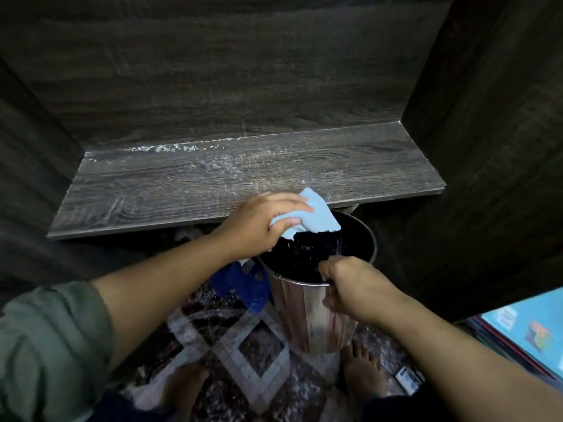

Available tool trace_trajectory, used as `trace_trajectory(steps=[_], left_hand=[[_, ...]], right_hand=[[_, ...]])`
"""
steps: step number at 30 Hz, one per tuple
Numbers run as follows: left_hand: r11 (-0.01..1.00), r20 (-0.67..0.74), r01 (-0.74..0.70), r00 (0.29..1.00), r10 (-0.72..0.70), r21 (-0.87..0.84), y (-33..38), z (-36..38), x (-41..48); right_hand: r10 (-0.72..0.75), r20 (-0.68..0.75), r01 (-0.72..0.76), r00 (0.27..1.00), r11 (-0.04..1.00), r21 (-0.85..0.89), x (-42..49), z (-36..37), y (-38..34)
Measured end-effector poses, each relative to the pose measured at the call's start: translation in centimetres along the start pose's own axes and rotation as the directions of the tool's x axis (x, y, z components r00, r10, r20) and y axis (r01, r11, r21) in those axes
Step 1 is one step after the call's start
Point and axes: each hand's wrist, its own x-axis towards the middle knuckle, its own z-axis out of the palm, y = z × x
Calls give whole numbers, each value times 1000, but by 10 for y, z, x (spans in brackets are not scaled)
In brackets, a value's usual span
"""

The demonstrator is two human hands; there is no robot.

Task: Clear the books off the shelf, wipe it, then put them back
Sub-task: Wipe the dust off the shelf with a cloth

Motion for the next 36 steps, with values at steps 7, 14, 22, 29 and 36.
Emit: trace_trajectory(steps=[7, 14, 22, 29, 36], left_hand=[[981, -249, 193, 952, -179, 33, -21, -26, 58], [819, -97, 433, 898, -429, 377, -33, -6, 69], [961, 40, 28, 998, -40, 275, -5, 8, 25], [965, -161, 51, 987, -9, 259, -15, -5, -12], [829, -364, 265, 928, -80, 493, -74, -71, 37]], right_hand=[[17, -6, -17, 1000, 1000, 7, -1, -1, 6], [5, -14, -5, 1000, 1000, 5, -2, -3, 12], [29, 3, -29, 1000, 1000, 6, -6, -2, 15], [27, 0, -27, 1000, 998, 49, -3, -3, 8], [-10, -9, 10, 1000, 1000, -3, 3, -3, 3]])
